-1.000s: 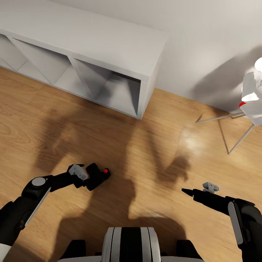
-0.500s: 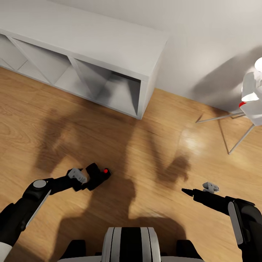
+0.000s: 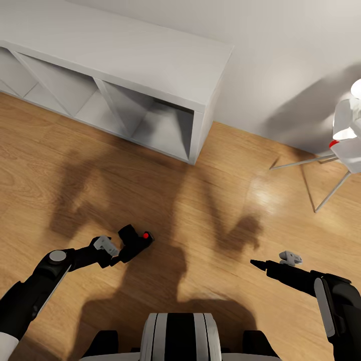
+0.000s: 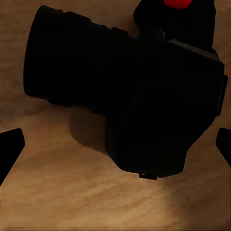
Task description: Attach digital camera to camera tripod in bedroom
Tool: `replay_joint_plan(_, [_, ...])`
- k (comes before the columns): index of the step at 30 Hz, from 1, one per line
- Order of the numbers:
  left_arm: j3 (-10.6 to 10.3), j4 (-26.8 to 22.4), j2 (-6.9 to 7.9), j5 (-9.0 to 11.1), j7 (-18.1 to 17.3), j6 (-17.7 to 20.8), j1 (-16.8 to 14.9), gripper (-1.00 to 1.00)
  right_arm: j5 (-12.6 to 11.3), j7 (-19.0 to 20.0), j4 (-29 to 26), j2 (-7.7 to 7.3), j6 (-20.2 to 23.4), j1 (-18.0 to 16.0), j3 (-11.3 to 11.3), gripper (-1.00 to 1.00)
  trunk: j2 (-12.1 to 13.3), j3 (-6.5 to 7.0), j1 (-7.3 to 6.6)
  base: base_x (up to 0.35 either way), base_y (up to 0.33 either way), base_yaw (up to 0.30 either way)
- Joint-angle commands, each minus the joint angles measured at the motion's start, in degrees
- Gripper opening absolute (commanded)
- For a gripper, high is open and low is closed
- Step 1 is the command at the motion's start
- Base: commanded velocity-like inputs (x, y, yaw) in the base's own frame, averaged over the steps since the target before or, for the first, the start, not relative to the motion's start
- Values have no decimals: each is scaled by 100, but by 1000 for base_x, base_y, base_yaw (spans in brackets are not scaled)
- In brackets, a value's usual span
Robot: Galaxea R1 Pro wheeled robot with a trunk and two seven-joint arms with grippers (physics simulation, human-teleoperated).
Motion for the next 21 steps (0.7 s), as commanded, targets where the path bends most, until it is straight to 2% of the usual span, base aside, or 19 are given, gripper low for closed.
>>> replay_joint_plan(1, [-4, -7, 2, -37, -22, 25, -2, 100, -28, 1, -3, 0, 40, -3, -7, 100, -1, -3, -1, 0, 0, 0])
replay_joint_plan(7, [-28, 8, -10, -54, -28, 32, -4, 100, -28, 1, -3, 0, 40, -3, -7, 100, -1, -3, -1, 0, 0, 0])
replay_joint_plan(9, [-178, 10, -58, -58, -26, 26, -3, 100, -28, 1, -3, 0, 40, -3, -7, 100, -1, -3, -1, 0, 0, 0])
replay_joint_plan(14, [-277, 21, -153, -81, -13, 31, -3, 100, -27, 1, -3, 0, 40, -3, -7, 100, -1, -3, -1, 0, 0, 0])
replay_joint_plan(21, [-310, 42, -230, -336, -11, 32, -2, 100, -21, 5, -3, 0, 40, -3, -7, 100, -1, -3, -1, 0, 0, 0])
